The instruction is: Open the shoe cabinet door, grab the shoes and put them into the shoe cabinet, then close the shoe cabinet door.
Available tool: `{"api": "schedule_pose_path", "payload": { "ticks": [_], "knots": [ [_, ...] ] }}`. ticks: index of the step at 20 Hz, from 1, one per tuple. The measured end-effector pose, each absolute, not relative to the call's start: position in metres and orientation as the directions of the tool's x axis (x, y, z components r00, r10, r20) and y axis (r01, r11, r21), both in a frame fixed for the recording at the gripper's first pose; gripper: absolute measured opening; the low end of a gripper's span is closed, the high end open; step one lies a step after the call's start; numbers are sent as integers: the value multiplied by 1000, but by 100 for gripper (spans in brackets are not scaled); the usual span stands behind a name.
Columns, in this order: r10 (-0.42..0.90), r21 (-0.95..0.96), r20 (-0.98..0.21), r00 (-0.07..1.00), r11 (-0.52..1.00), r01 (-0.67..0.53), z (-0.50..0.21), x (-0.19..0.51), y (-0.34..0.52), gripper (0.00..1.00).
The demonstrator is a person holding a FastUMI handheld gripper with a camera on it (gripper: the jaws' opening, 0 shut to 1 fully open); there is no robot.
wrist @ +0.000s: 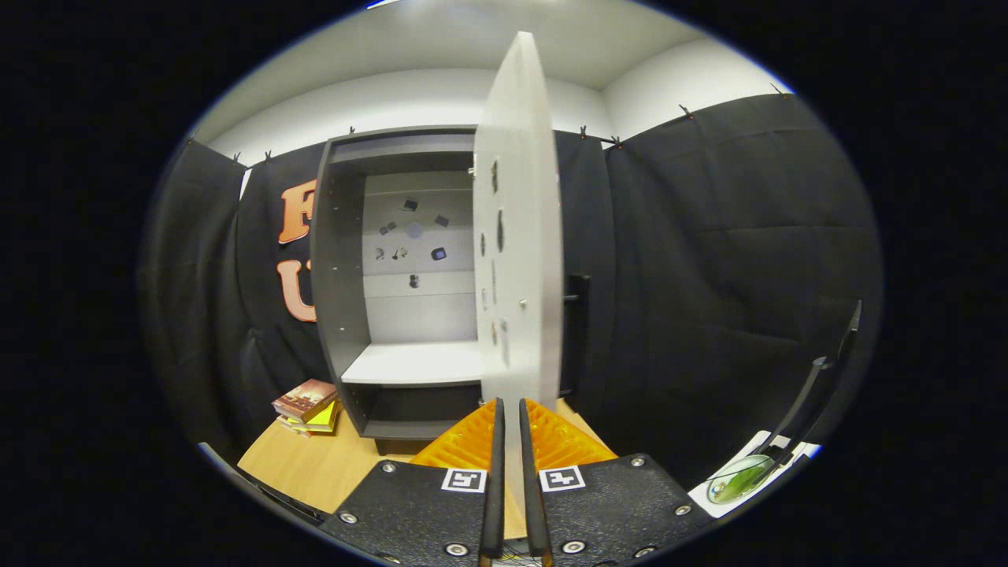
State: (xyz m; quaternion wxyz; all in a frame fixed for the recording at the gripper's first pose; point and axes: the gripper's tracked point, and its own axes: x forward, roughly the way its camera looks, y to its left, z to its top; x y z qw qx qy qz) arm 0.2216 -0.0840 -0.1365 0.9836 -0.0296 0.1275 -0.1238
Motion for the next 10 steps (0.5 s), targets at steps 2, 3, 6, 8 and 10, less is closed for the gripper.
{"api": "schedule_pose_path", "payload": {
  "ticks": [2, 3, 6, 8, 10],
  "knots": [
    [-230, -91, -274, 934, 973, 213, -142, 218, -76, 11],
    [-221, -94, -294, 930, 975, 202, -146, 216, -74, 13],
    [-200, -81, -360, 911, 980, 182, -156, 207, -62, 21],
    [-179, -53, -396, 901, 984, 172, -164, 205, -51, 23],
    [-164, -35, -431, 887, 986, 165, -171, 203, -42, 30]
  ]
}}
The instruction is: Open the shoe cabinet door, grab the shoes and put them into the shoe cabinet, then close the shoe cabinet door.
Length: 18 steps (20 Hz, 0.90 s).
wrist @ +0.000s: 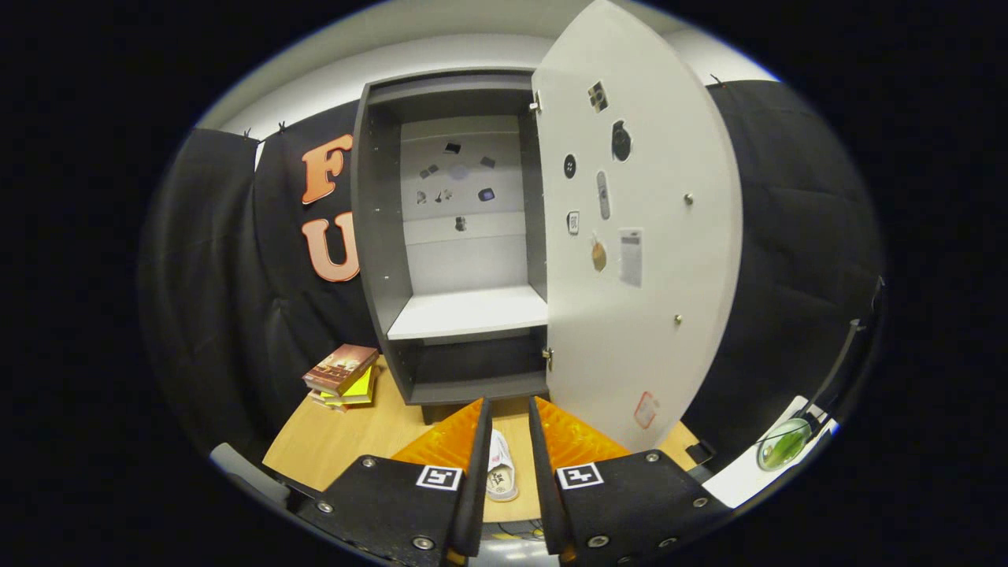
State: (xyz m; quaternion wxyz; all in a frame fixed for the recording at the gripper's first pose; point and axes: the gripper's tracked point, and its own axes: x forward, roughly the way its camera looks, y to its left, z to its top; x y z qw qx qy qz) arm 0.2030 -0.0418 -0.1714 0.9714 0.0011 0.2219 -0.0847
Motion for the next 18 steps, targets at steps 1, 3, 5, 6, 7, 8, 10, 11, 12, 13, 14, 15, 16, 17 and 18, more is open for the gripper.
{"api": "schedule_pose_path", "payload": {
  "ticks": [1, 3, 5, 6, 7, 8, 10, 11, 12, 13, 14, 15, 16, 17, 18],
  "knots": [
    [-161, -33, -452, 877, 986, 163, -175, 201, -39, 32],
    [-143, -23, -491, 860, 988, 151, -182, 195, -32, 40],
    [-119, -8, -526, 842, 991, 136, -189, 190, -24, 50],
    [-115, -5, -544, 831, 991, 133, -194, 189, -22, 53],
    [-110, -2, -562, 820, 991, 131, -198, 187, -20, 55],
    [-101, 6, -584, 805, 992, 128, -202, 184, -17, 60],
    [-81, 21, -623, 778, 993, 120, -210, 177, -11, 69],
    [-75, 23, -643, 762, 993, 117, -214, 175, -9, 71],
    [-68, 25, -663, 745, 993, 112, -218, 172, -9, 74],
    [-56, 29, -682, 729, 994, 103, -222, 169, -8, 75],
    [-44, 34, -699, 714, 995, 94, -225, 165, -6, 77],
    [-32, 39, -713, 700, 996, 85, -228, 163, -5, 77],
    [-20, 44, -728, 686, 996, 76, -233, 162, -4, 77],
    [-11, 47, -740, 673, 997, 68, -235, 160, -3, 77],
    [-4, 50, -747, 664, 997, 62, -238, 158, -3, 77]
  ]
}}
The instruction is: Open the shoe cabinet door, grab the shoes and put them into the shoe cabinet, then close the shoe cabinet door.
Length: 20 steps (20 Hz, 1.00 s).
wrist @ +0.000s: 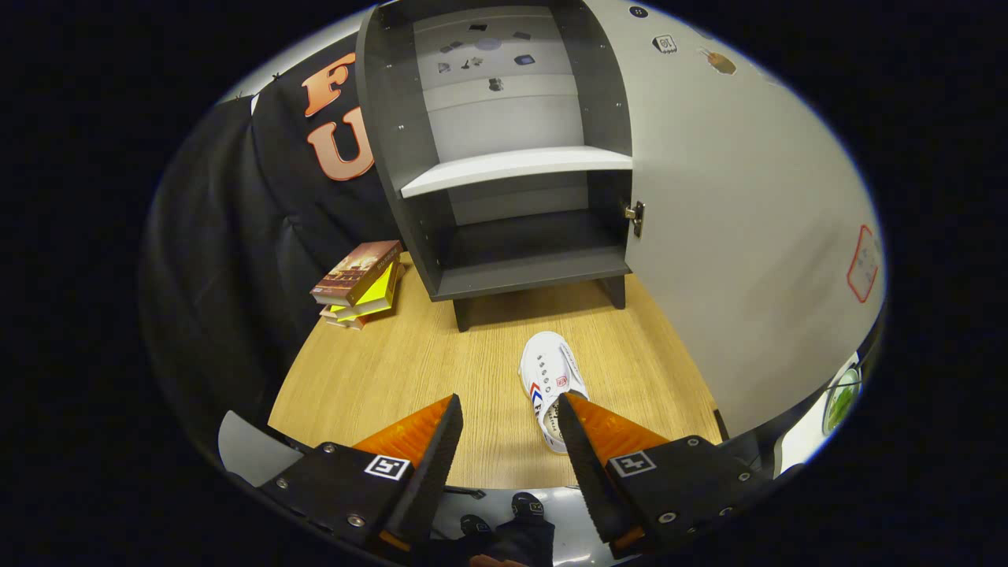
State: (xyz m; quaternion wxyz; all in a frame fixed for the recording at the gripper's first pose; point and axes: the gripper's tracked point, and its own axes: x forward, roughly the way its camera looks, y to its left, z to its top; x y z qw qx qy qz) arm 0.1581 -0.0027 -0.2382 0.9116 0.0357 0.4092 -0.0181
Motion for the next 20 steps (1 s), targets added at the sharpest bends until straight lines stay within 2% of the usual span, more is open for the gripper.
{"api": "schedule_pose_path", "payload": {
  "ticks": [10, 18, 20],
  "knots": [
    [55, 76, -845, 532, 997, 17, -270, 139, -5, 78],
    [93, 121, -876, 473, 992, 29, -285, 135, -1, 80],
    [113, 132, -874, 472, 991, 8, -286, 136, 0, 77]
  ]
}}
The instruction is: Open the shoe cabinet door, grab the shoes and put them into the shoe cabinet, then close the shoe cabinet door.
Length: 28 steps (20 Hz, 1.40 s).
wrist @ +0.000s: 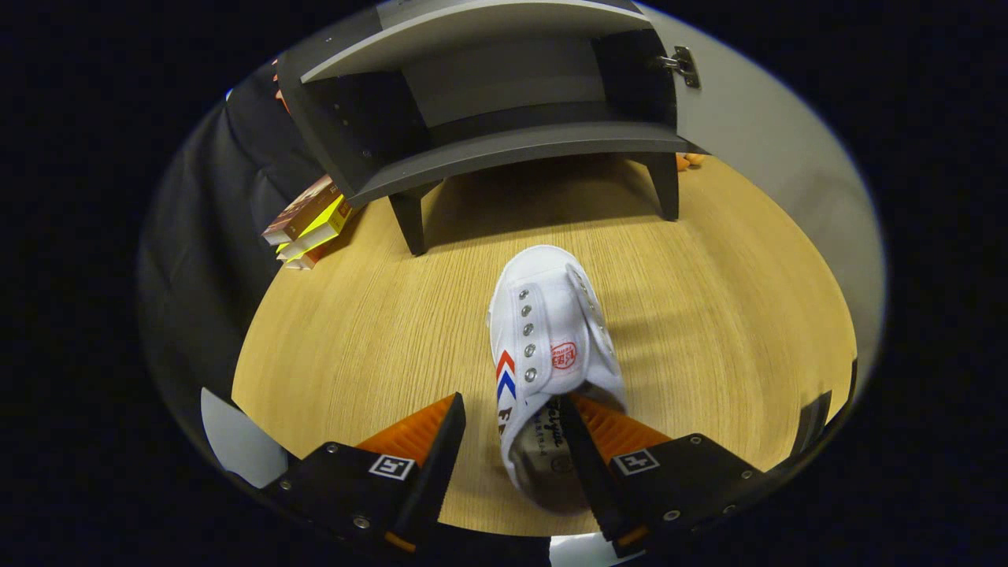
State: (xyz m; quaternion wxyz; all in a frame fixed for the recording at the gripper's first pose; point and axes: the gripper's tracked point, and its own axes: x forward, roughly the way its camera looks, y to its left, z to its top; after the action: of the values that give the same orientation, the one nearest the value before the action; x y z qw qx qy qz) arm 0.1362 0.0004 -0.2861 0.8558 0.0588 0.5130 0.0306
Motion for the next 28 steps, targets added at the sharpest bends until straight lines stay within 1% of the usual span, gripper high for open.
{"api": "schedule_pose_path", "payload": {
  "ticks": [2, 5, 8, 9, 10, 11, 12, 14, 16, 19, 28],
  "knots": [
    [126, 136, -874, 470, 991, -11, -289, 138, 0, 74],
    [123, 144, -868, 482, 990, 6, -291, 142, -2, 69],
    [128, 176, -855, 502, 983, 50, -290, 144, -7, 35],
    [133, 192, -853, 505, 979, 66, -285, 142, -6, 27],
    [133, 192, -851, 508, 979, 67, -287, 144, -3, 15],
    [126, 182, -848, 515, 982, 59, -287, 144, -2, 12],
    [119, 171, -846, 519, 984, 54, -288, 146, 0, 5],
    [117, 178, -835, 537, 982, 64, -281, 151, 1, 1],
    [121, 191, -823, 555, 979, 71, -274, 157, 1, 0],
    [124, 199, -809, 574, 978, 69, -261, 171, -3, 0],
    [129, 174, -742, 658, 985, 2, -186, 193, -3, 0]
  ]
}}
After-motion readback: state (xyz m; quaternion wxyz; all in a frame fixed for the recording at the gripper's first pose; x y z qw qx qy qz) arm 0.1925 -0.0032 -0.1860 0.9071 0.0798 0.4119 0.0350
